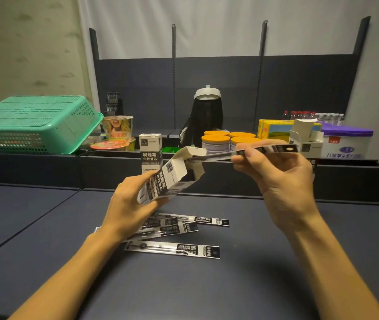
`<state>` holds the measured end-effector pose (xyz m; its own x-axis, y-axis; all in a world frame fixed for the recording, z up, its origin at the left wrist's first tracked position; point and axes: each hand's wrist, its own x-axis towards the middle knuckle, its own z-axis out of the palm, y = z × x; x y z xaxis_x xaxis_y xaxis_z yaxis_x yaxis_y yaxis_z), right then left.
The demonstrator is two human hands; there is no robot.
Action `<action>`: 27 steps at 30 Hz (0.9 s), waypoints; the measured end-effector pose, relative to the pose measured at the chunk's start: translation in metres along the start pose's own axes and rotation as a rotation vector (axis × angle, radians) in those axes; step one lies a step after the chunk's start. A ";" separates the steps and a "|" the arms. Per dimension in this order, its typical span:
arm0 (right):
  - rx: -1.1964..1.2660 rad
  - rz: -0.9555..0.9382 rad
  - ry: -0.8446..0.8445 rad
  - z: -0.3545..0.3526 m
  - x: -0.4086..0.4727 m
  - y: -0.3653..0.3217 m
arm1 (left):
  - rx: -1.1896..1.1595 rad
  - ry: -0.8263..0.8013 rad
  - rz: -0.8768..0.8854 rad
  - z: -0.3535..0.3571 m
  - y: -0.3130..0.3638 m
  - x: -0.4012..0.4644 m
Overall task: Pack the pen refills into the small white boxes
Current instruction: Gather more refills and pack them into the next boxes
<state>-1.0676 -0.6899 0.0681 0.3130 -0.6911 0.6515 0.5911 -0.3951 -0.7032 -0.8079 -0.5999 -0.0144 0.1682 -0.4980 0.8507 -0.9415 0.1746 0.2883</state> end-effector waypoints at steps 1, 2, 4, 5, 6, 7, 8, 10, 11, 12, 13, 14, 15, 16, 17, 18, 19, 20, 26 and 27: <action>-0.023 -0.014 -0.020 0.001 -0.001 0.001 | -0.006 -0.003 0.006 0.000 0.000 0.000; -0.042 -0.029 -0.037 0.002 -0.001 0.003 | -0.011 -0.008 0.011 0.000 0.000 0.000; -0.063 -0.049 -0.057 0.004 -0.002 0.005 | -0.015 -0.017 0.020 0.000 0.000 0.000; -0.067 -0.048 -0.060 0.004 -0.002 0.005 | -0.015 -0.017 0.023 0.000 -0.001 0.000; -0.069 -0.047 -0.061 0.004 -0.002 0.006 | -0.016 -0.015 0.024 0.000 -0.001 -0.001; -0.072 -0.049 -0.062 0.004 -0.002 0.005 | -0.017 -0.014 0.024 0.000 -0.001 -0.001; -0.080 -0.056 -0.064 0.004 -0.002 0.006 | -0.017 -0.016 0.026 0.001 -0.001 -0.001; -0.118 -0.070 -0.073 0.004 -0.002 0.007 | -0.017 -0.025 0.031 0.001 -0.001 -0.001; -0.136 -0.072 -0.082 0.005 -0.003 0.008 | -0.018 -0.029 0.031 0.001 -0.002 -0.001; -0.149 -0.072 -0.091 0.005 -0.003 0.009 | -0.021 -0.032 0.030 0.001 -0.002 -0.002; -0.160 -0.070 -0.102 0.006 -0.004 0.011 | -0.023 -0.036 0.030 0.001 -0.002 -0.002; -0.172 -0.064 -0.111 0.006 -0.004 0.012 | -0.024 -0.039 0.033 0.001 -0.001 -0.002; -0.189 -0.050 -0.121 0.006 -0.005 0.014 | -0.025 -0.041 0.038 0.002 -0.001 -0.001; -0.214 -0.034 -0.136 0.007 -0.005 0.016 | -0.027 -0.044 0.044 0.002 -0.001 -0.001; -0.250 -0.020 -0.156 0.007 -0.006 0.019 | -0.031 -0.048 0.048 0.002 -0.001 -0.001; -0.294 -0.015 -0.176 0.007 -0.006 0.023 | -0.036 -0.053 0.051 0.002 -0.002 -0.002; -0.333 -0.019 -0.188 0.008 -0.006 0.026 | -0.041 -0.060 0.055 0.002 -0.004 -0.002; -0.359 -0.030 -0.187 0.008 -0.007 0.029 | -0.044 -0.068 0.058 0.002 -0.005 -0.003; -0.354 -0.162 -0.063 0.009 -0.008 0.027 | -0.051 -0.083 0.046 0.004 -0.007 -0.003; -0.340 -0.175 -0.034 0.009 -0.008 0.025 | -0.056 -0.084 0.042 0.004 -0.007 -0.003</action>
<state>-1.0484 -0.6890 0.0478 0.2565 -0.5771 0.7753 0.3594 -0.6877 -0.6308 -0.8033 -0.6029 -0.0207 0.1012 -0.5582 0.8235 -0.9289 0.2434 0.2791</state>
